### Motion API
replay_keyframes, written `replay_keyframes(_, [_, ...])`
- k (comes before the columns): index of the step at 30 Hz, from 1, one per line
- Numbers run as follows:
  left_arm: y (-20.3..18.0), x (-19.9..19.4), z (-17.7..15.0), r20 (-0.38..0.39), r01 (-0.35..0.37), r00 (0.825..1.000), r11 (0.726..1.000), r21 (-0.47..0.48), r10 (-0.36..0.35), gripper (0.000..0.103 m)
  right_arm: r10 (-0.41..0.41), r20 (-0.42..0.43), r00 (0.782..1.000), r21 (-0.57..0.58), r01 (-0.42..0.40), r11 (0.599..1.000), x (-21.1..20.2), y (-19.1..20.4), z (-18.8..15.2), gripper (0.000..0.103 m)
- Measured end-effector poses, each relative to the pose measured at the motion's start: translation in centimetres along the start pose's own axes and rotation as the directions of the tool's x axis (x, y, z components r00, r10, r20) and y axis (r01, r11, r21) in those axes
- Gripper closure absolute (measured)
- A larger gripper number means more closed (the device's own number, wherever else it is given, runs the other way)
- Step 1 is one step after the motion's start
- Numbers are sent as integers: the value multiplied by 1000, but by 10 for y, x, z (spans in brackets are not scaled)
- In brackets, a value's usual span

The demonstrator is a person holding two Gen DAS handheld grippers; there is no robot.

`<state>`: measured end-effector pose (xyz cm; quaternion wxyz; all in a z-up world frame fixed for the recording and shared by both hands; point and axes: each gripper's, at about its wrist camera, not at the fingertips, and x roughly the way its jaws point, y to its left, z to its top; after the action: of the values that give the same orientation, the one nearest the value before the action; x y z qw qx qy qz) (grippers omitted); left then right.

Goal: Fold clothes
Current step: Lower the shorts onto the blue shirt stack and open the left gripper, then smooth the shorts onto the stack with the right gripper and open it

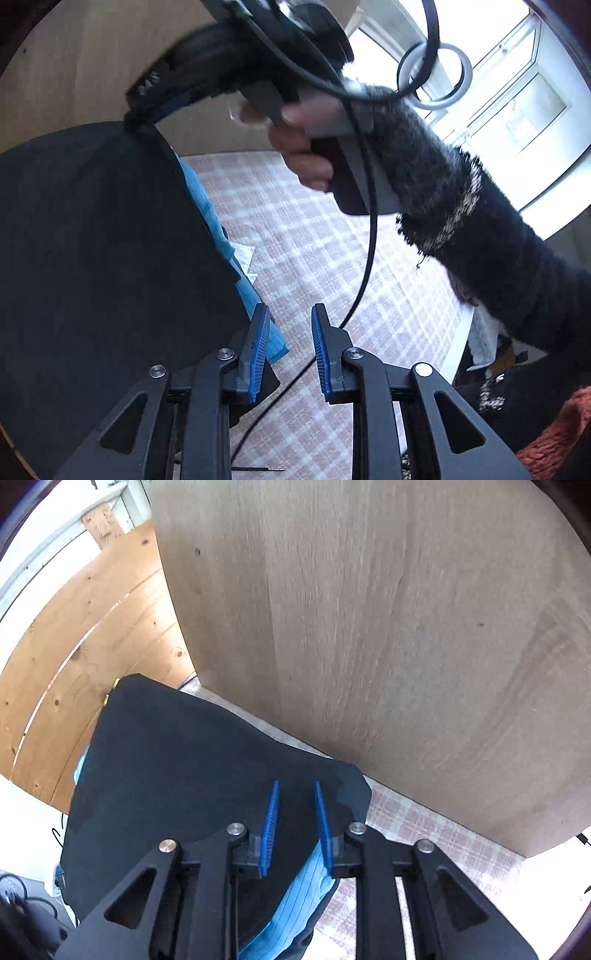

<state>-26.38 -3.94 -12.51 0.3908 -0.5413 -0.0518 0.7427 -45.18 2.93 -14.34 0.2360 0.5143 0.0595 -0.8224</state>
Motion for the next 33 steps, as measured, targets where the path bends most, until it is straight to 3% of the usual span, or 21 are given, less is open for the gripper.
replay_keyframes(2, [0, 2, 0, -10, -4, 1000, 1000, -3, 4, 82, -14, 10, 1000, 13, 14, 1000, -3, -3, 0, 82])
replay_keyframes(4, [8, -32, 6, 72, 2, 997, 1000, -15, -1, 82, 23, 52, 998, 45, -25, 999, -16, -8, 0, 82])
replay_keyframes(5, [15, -53, 11, 125, -35, 991, 999, -15, 36, 82, 45, 72, 996, 61, -50, 997, -22, -11, -1, 82])
replay_keyframes(8, [57, -104, 32, 247, -168, 950, 980, -110, 191, 80, 78, 93, 993, 82, -86, 993, -27, -12, 0, 82])
replay_keyframes(11, [120, -122, 57, 279, -262, 902, 932, -250, 329, 80, 88, 68, 994, 85, -93, 992, -13, -1, 0, 81])
replay_keyframes(14, [166, -113, 76, 262, -268, 898, 911, -314, 355, 80, 80, 47, 996, 82, -84, 993, -4, 5, -7, 81])
replay_keyframes(16, [187, -99, 85, 224, -315, 889, 889, -332, 398, 80, 70, 50, 996, 67, -73, 995, -4, 2, -16, 80])
replay_keyframes(21, [225, -73, 100, 145, -381, 876, 845, -375, 460, 80, -38, 57, 998, 43, 35, 998, 13, 0, -9, 74])
replay_keyframes(23, [225, -81, 101, 164, -381, 870, 845, -374, 465, 81, 0, 75, 997, 61, -5, 998, 1, 0, -10, 74])
replay_keyframes(26, [219, -83, 94, 166, -382, 874, 856, -348, 457, 81, 137, 81, 987, 21, -139, 990, -26, 17, -22, 74])
replay_keyframes(30, [215, -67, 91, 133, -406, 875, 855, -324, 466, 81, 156, -21, 988, -120, -157, 980, -44, 59, -72, 74])
replay_keyframes(33, [215, -70, 91, 136, -393, 879, 855, -338, 457, 81, 185, -131, 974, -170, -206, 964, -59, 72, -132, 74])
